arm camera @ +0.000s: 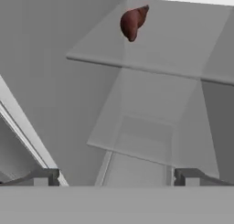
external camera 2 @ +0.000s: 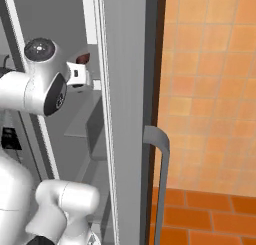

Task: Place one potato and one fish in each tupperware on the nearby counter, to pack two identical lunches.

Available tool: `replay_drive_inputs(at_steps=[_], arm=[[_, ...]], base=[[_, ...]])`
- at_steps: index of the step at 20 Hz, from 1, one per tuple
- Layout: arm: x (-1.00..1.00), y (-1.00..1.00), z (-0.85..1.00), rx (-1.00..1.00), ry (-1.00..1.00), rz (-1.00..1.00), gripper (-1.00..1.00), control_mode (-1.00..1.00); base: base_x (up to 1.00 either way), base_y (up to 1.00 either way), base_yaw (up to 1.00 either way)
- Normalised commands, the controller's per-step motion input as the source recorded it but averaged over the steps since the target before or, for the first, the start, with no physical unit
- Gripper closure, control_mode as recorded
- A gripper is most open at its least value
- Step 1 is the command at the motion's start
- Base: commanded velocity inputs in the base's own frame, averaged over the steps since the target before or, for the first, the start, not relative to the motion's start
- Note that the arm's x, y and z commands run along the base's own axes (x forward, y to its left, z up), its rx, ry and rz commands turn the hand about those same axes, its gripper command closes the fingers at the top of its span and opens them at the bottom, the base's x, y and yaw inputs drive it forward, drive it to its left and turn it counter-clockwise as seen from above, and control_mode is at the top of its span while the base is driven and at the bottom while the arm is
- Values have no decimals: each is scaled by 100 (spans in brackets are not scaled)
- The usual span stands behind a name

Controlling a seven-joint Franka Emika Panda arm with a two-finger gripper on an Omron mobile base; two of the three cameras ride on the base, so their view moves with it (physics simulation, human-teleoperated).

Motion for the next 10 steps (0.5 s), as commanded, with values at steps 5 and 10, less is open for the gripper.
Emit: replay_drive_inputs(at_steps=[5,10], arm=[[86,19,34,9,-1,11,-100,-100],[72,20,10,0,4,3,-100,-100]], base=[[0,0,0],[0,0,0]])
